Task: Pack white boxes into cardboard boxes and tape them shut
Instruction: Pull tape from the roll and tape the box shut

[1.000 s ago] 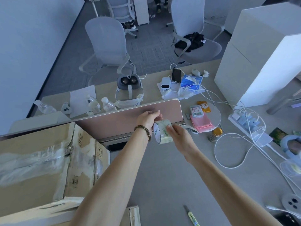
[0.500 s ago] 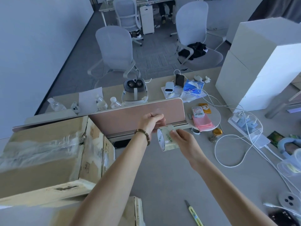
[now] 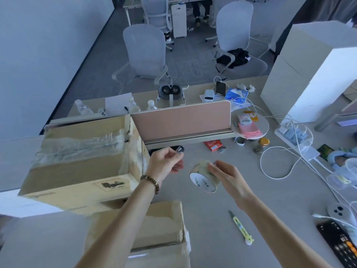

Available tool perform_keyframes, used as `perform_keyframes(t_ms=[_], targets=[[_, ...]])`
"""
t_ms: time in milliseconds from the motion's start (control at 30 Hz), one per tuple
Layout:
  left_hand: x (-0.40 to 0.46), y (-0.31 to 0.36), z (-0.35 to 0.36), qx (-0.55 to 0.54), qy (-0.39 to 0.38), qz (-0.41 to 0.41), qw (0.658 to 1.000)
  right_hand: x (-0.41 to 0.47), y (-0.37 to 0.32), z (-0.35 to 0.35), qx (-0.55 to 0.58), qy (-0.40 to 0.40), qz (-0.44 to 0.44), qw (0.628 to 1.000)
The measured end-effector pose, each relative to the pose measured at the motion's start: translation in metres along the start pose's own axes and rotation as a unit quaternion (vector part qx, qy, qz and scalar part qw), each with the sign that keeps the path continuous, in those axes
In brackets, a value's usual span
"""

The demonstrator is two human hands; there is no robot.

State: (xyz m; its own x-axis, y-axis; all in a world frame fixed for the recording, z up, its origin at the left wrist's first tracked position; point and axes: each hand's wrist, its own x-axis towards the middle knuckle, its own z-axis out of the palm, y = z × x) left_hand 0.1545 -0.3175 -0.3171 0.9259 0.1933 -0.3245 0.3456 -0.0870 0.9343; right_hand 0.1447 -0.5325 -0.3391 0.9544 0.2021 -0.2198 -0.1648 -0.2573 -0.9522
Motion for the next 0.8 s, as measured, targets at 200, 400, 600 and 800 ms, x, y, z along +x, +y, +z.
perform_keyframes(t_ms=[200,400,600,800], targets=[[-0.059,-0.031,-0.065,0.030,0.044,0.004,0.999,-0.032,-0.014,0.052,-0.033,-0.056,0.004,0.998],[-0.106,-0.074,-0.123,0.096,0.085,0.001,0.992,-0.065,-0.012,0.117,-0.081,-0.096,0.006,0.992],[-0.149,-0.122,-0.179,0.007,0.115,-0.084,0.990,-0.094,0.004,0.185,-0.181,-0.135,-0.031,0.974],[-0.170,-0.174,-0.214,-0.010,0.139,-0.126,0.982,-0.101,0.016,0.236,-0.250,-0.191,-0.031,0.949]])
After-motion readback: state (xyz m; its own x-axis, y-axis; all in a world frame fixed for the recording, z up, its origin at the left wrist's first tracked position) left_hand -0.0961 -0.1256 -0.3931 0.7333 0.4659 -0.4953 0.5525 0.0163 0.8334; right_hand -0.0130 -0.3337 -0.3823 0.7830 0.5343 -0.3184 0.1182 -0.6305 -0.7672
